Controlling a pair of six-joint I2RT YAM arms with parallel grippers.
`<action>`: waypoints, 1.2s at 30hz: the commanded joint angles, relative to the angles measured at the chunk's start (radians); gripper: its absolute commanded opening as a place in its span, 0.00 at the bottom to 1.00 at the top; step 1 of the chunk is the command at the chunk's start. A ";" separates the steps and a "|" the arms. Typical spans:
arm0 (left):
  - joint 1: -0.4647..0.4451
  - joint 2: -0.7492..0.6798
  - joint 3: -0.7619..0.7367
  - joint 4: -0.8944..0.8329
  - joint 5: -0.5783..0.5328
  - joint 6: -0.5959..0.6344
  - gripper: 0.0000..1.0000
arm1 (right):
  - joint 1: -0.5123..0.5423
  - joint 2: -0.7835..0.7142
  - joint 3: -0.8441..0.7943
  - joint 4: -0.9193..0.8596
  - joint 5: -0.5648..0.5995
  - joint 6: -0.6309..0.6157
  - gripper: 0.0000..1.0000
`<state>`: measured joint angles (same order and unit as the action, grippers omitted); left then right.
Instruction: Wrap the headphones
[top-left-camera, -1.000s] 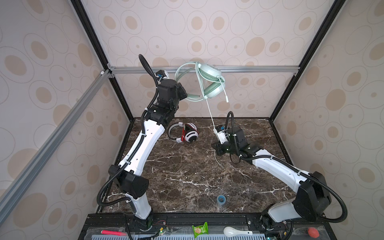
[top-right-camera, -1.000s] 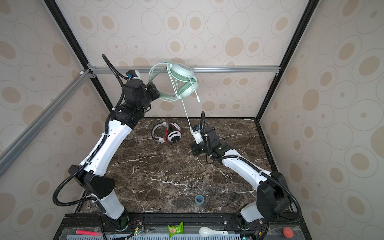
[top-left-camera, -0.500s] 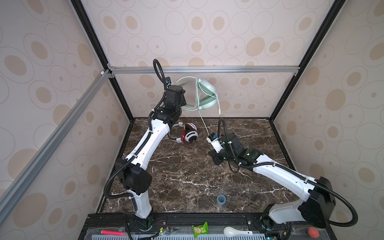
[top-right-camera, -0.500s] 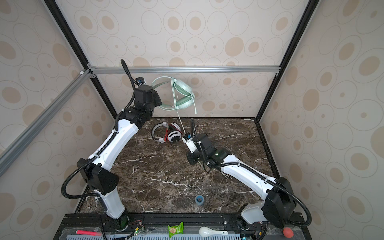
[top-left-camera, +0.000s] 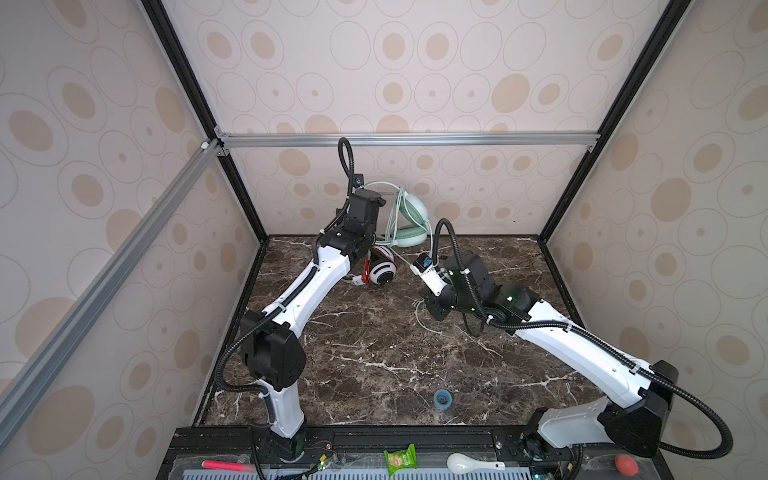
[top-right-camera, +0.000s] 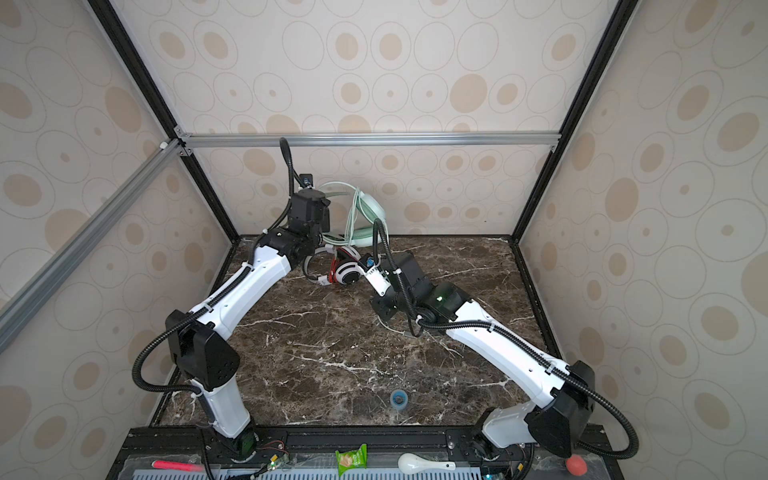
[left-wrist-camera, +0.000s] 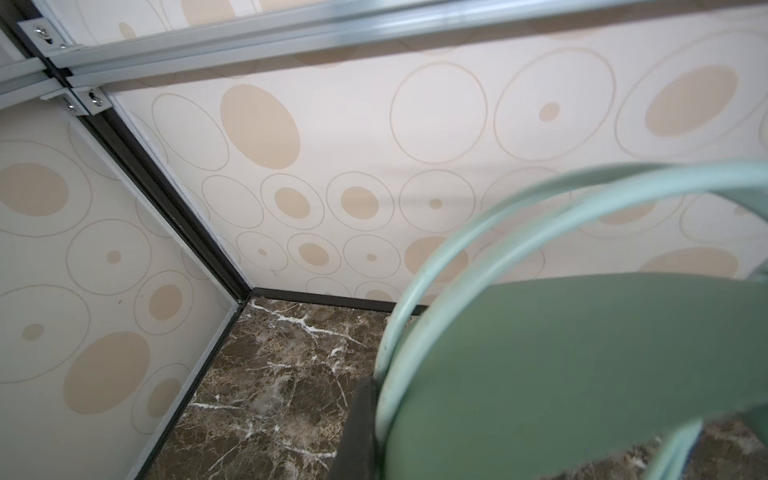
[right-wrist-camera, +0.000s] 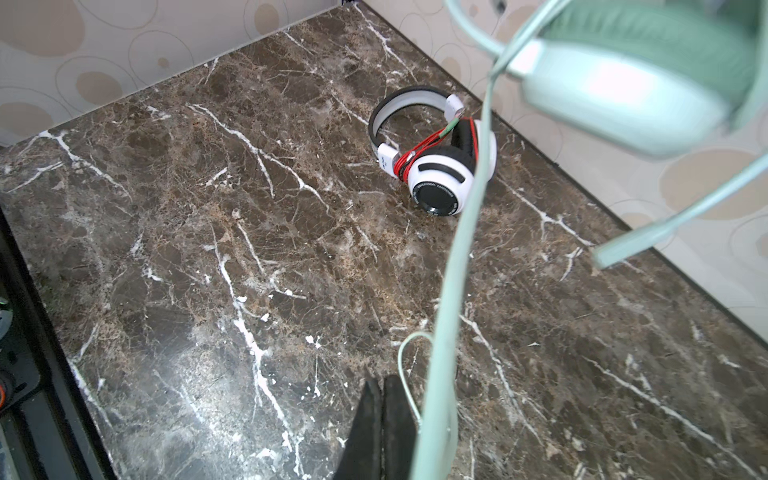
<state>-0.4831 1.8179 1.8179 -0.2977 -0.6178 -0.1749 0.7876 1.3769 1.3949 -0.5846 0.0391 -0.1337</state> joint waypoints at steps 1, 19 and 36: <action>-0.021 -0.048 -0.027 0.121 -0.065 0.091 0.00 | 0.013 0.021 0.078 -0.088 0.058 -0.086 0.00; -0.088 -0.321 -0.413 0.031 0.423 0.223 0.00 | -0.118 0.165 0.372 -0.291 0.036 -0.099 0.00; -0.101 -0.407 -0.421 -0.105 0.646 0.220 0.00 | -0.264 0.257 0.405 -0.313 -0.052 0.065 0.03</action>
<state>-0.5774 1.4601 1.3800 -0.4065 -0.0444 0.0498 0.5587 1.6440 1.8050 -0.9230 0.0067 -0.1368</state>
